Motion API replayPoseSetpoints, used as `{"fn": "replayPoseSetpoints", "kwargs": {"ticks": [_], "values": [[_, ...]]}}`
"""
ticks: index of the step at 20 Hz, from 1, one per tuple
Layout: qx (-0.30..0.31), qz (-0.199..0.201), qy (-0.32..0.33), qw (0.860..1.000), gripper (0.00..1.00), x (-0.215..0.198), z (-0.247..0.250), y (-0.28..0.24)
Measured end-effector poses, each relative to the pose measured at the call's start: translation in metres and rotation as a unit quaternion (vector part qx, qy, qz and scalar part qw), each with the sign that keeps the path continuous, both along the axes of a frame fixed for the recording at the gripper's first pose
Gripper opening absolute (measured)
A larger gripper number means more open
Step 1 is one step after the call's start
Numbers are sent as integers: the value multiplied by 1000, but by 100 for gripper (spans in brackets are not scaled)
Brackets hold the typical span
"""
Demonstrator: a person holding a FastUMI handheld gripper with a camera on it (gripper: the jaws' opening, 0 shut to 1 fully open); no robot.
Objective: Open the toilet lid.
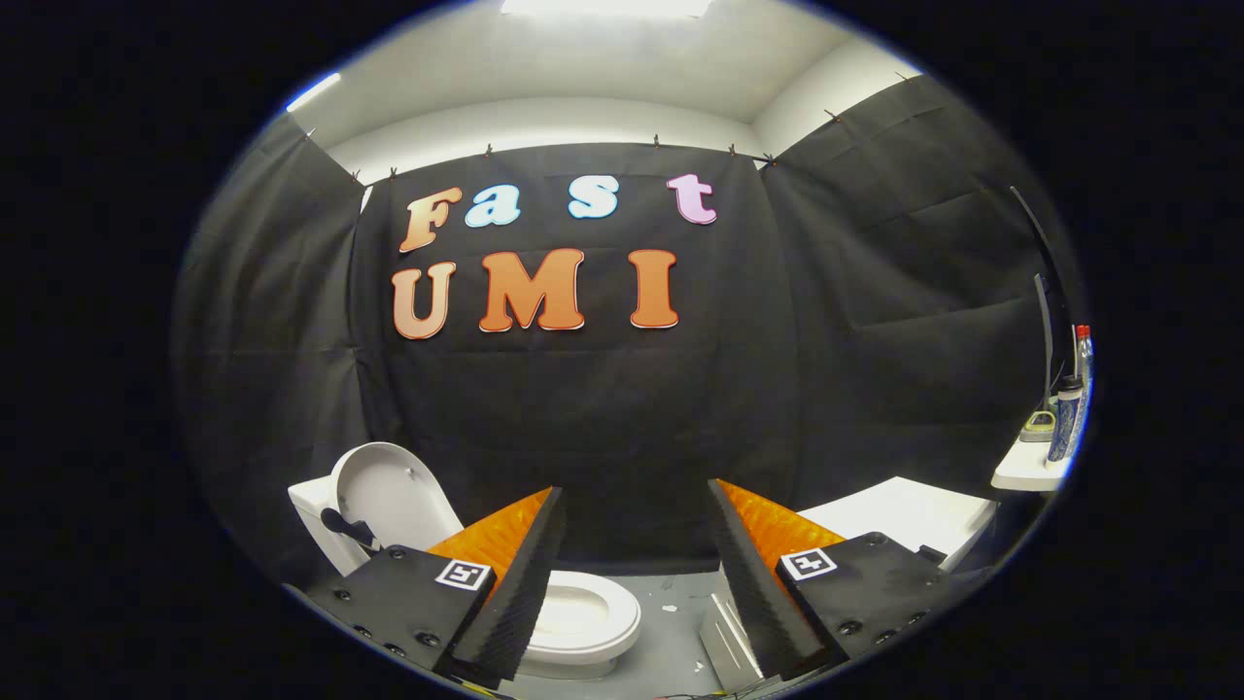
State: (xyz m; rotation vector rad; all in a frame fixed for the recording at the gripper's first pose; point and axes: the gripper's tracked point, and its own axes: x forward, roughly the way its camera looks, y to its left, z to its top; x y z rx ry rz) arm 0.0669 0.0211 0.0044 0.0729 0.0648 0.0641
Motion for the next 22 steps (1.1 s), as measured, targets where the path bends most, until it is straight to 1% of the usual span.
{"fn": "replayPoseSetpoints", "kwargs": {"ticks": [5, 14, 22], "values": [[1, 1, -3, 1000, 93, 0, 2, -2], [6, 17, -6, 1000, 93, -5, 7, 11], [15, 7, -8, 1000, 93, -5, 9, 2]]}}
